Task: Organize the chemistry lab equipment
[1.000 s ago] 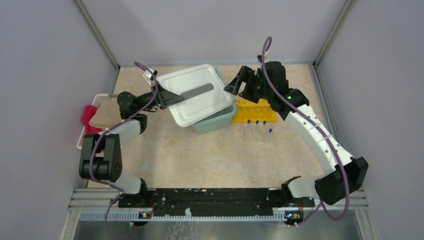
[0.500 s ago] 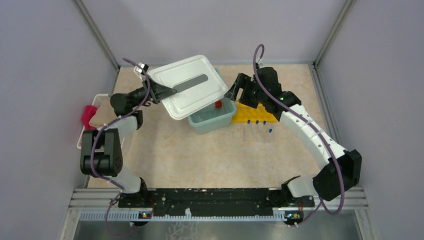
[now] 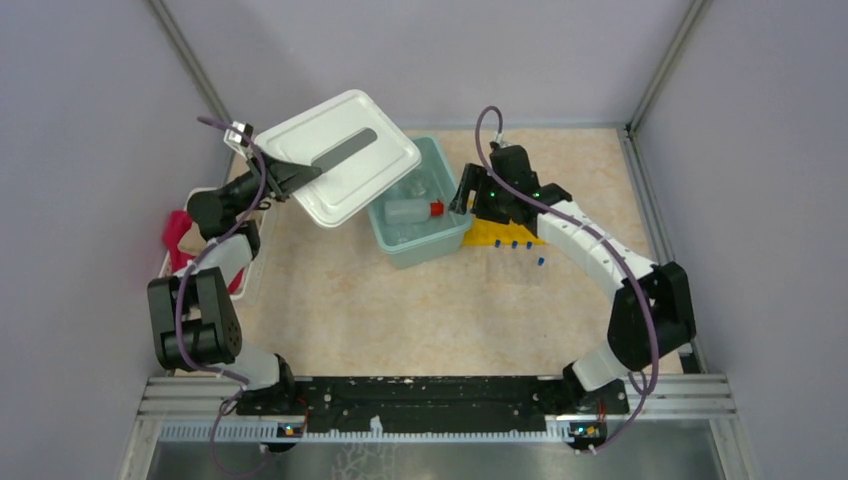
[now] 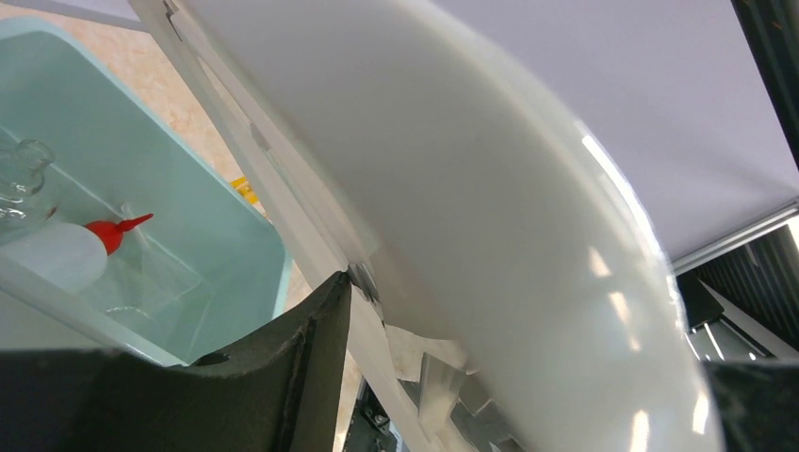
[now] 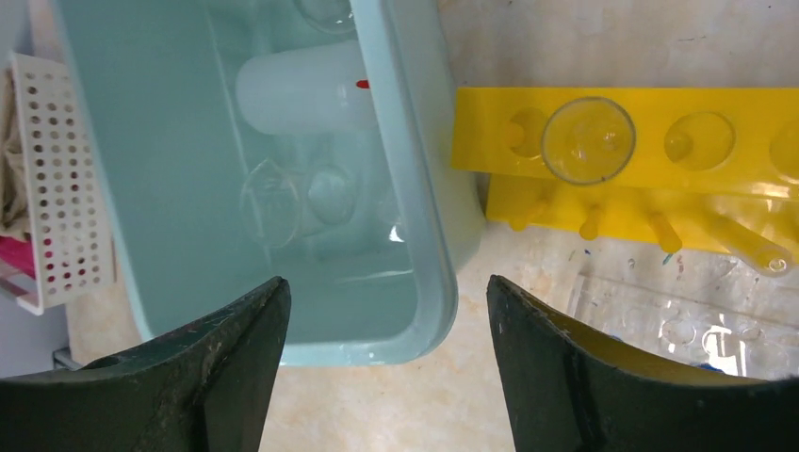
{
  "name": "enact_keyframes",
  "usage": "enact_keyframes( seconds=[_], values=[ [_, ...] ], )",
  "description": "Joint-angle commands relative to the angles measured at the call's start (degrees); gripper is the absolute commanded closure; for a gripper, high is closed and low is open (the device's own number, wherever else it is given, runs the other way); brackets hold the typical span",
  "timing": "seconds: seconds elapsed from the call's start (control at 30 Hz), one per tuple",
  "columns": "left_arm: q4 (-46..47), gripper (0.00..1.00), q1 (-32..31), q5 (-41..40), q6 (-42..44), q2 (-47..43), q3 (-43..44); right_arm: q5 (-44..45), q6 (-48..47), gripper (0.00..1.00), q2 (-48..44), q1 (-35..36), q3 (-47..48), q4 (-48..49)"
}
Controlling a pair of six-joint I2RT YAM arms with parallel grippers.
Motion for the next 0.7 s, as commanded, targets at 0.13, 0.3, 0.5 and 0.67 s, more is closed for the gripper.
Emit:
enact_keyframes(
  seconds=[0.13, 0.3, 0.5, 0.67],
  values=[
    [1.02, 1.0, 0.16, -0.5, 0.12, -3.89, 1.32, 1.5, -3.21, 0.28, 5.31, 3.48, 3.7, 3.72],
    [0.82, 1.0, 0.12, -0.39, 0.59, -3.94, 0.21, 0.85, -1.86, 0.29, 4.38, 8.44, 3.08, 4.41],
    [1.41, 1.0, 0.05, -0.24, 0.88, -3.88, -2.46, 0.2, -0.06, 0.28, 2.5, 13.65, 2.6, 5.33],
    [2.8, 1.0, -0.84, -0.18, 0.27, -3.09, -4.68, -1.85, 0.75, 0.26, 2.86, 14.87, 4.48, 4.18]
  ],
)
